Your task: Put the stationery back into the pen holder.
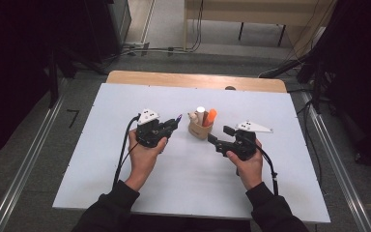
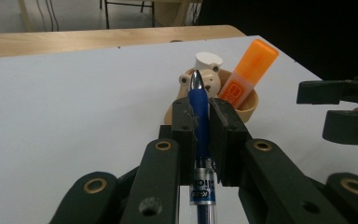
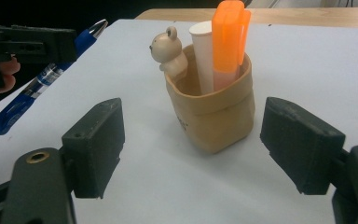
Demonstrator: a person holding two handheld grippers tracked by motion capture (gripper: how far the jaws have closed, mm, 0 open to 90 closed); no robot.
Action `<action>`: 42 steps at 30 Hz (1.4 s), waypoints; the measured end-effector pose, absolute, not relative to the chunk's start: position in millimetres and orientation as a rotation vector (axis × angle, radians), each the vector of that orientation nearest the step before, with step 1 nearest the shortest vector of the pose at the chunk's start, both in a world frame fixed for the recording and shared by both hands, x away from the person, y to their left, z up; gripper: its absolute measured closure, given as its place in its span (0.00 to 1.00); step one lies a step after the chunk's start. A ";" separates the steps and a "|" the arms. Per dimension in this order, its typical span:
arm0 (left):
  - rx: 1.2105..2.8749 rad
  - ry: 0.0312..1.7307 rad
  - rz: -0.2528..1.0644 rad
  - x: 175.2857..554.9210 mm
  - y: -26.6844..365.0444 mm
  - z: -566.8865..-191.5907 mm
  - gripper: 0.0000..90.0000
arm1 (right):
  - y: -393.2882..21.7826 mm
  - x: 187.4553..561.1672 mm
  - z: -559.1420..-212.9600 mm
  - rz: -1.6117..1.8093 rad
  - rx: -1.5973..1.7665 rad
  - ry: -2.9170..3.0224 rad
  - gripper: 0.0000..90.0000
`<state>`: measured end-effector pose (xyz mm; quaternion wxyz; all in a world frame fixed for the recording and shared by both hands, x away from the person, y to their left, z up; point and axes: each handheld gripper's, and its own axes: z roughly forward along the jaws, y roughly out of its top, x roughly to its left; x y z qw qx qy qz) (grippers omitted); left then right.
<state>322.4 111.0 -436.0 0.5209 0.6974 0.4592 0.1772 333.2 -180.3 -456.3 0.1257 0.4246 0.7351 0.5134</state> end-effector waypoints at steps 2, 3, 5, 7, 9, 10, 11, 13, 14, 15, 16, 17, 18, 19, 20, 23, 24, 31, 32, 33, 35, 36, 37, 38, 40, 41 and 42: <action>1.671 1.090 0.420 321.3 108.7 -435.3 0.91 | -179.9 332.6 -456.2 1.500 1.233 2.141 0.22; 1.671 1.087 0.416 320.5 107.5 -434.7 0.91 | -179.7 332.2 -456.1 1.500 1.232 2.144 0.22; 1.677 1.079 0.413 319.7 105.2 -434.0 0.91 | -178.9 331.8 -456.0 1.497 1.232 2.146 0.22; 1.686 1.077 0.413 319.0 103.3 -433.9 0.91 | -178.1 331.6 -456.2 1.499 1.230 2.149 0.22; 1.686 1.075 0.408 318.8 101.9 -434.5 0.91 | -177.5 331.5 -456.2 1.502 1.231 2.149 0.22; 1.686 1.074 0.406 318.7 101.4 -434.5 0.91 | -177.2 331.4 -456.2 1.502 1.229 2.151 0.22; 1.687 1.072 0.406 318.6 100.9 -434.6 0.90 | -176.9 331.2 -456.2 1.503 1.226 2.154 0.22; 1.685 1.070 0.404 318.2 99.4 -434.6 0.91 | -175.4 330.7 -456.4 1.505 1.226 2.160 0.23; 1.683 1.068 0.403 318.1 98.7 -434.7 0.90 | -174.6 330.3 -456.6 1.504 1.224 2.166 0.23; 1.684 1.066 0.404 317.8 98.0 -434.6 0.90 | -173.5 330.0 -457.0 1.505 1.222 2.168 0.23; 1.684 1.063 0.402 317.4 97.1 -434.5 0.91 | -172.4 329.4 -457.4 1.507 1.220 2.174 0.23; 1.682 1.061 0.400 317.1 96.0 -434.6 0.91 | -171.3 328.7 -457.7 1.509 1.215 2.180 0.23; 1.681 1.057 0.396 316.6 95.0 -434.7 0.90 | -170.0 328.1 -457.9 1.512 1.214 2.182 0.23; 1.683 1.053 0.396 316.0 94.1 -434.7 0.90 | -169.0 327.6 -458.0 1.514 1.206 2.184 0.23; 1.682 1.049 0.396 315.6 93.3 -434.9 0.91 | -167.9 326.9 -457.8 1.514 1.205 2.189 0.23; 1.682 1.045 0.395 314.8 91.1 -435.3 0.91 | -165.5 325.4 -457.7 1.520 1.196 2.194 0.23; 1.682 1.044 0.396 314.7 90.3 -435.4 0.91 | -164.7 324.9 -457.6 1.523 1.197 2.195 0.23; 1.692 1.039 0.380 314.9 84.9 -438.4 0.90 | -159.2 323.2 -458.1 1.532 1.188 2.211 0.24; 1.693 1.039 0.379 315.0 84.0 -439.0 0.90 | -158.0 323.0 -458.3 1.531 1.184 2.214 0.24; 1.695 1.036 0.378 315.1 83.5 -439.4 0.90 | -156.6 322.8 -458.6 1.531 1.183 2.218 0.24; 1.697 1.035 0.373 315.3 82.1 -440.4 0.90 | -153.8 322.3 -459.4 1.533 1.175 2.229 0.24; 1.697 1.036 0.373 315.0 81.7 -440.9 0.90 | -152.4 321.9 -459.6 1.531 1.174 2.234 0.24; 1.694 1.036 0.370 315.0 81.0 -441.6 0.90 | -151.0 321.4 -459.9 1.531 1.173 2.239 0.24; 1.694 1.036 0.370 314.7 80.6 -442.1 0.90 | -149.5 321.0 -460.2 1.533 1.170 2.243 0.25; 1.696 1.034 0.371 314.1 79.6 -443.2 0.90 | -146.8 320.4 -460.8 1.536 1.160 2.255 0.25; 1.695 1.033 0.371 314.0 78.9 -443.7 0.90 | -145.4 319.9 -461.1 1.538 1.157 2.260 0.25; 1.695 1.032 0.370 313.7 78.5 -444.1 0.90 | -144.0 319.4 -461.3 1.541 1.156 2.267 0.26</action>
